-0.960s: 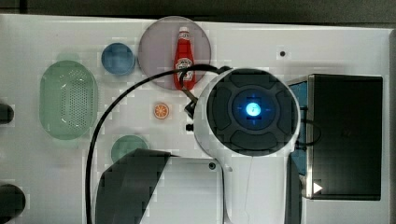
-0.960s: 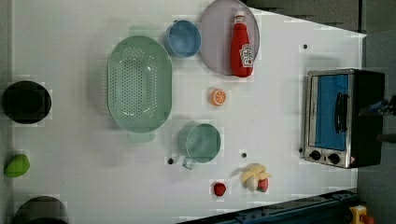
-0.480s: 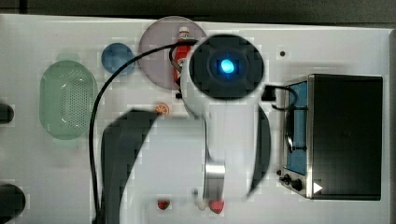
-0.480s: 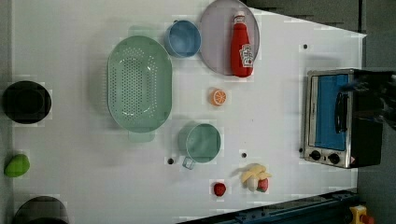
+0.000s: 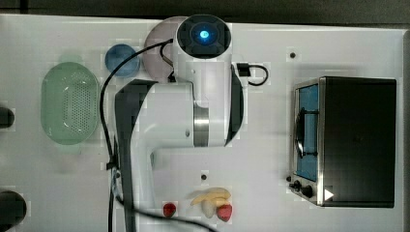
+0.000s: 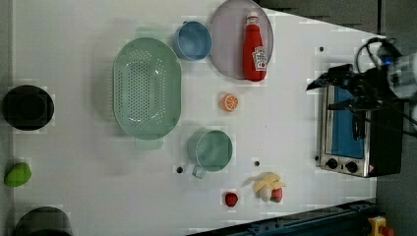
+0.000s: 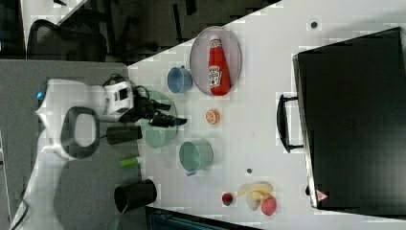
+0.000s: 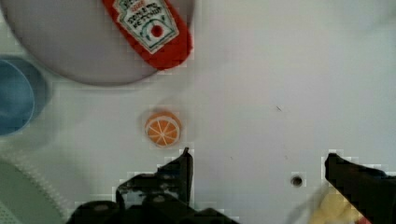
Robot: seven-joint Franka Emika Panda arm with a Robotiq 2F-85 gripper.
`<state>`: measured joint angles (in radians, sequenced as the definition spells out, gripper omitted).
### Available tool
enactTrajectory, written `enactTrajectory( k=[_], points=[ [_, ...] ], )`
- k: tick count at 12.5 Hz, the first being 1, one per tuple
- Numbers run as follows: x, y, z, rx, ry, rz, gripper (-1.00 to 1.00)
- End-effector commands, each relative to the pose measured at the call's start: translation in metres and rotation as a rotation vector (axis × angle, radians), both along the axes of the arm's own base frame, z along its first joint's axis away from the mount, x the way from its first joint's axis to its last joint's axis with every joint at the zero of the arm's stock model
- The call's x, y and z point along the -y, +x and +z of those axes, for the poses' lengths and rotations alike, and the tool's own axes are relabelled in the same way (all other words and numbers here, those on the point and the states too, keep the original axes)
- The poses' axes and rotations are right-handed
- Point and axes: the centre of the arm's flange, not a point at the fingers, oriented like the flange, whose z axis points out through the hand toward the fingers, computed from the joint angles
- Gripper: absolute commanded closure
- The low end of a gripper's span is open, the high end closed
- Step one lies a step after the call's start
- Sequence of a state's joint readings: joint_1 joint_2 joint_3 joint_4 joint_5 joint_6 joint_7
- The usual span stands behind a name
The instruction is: Pick ketchup from plate and place it on table.
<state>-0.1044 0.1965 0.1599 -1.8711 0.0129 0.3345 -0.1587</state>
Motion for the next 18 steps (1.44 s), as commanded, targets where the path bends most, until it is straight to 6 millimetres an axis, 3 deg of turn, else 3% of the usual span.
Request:
enactTrajectory(
  k=[1,5,11,16,18],
  points=[
    [0.003,0.025,-0.005,0.05,0.038,0.198,-1.0],
    [-0.005,0.057,-0.054,0.035,0.062,0.373,-1.0],
    [-0.029,0.107,-0.121,0.168,-0.027,0.562,-1.0],
    [-0.034,0.119,-0.189,0.196,-0.005,0.564,-1.0],
    [-0.034,0.124,-0.205,0.21,-0.005,0.565,-1.0]
  ],
)
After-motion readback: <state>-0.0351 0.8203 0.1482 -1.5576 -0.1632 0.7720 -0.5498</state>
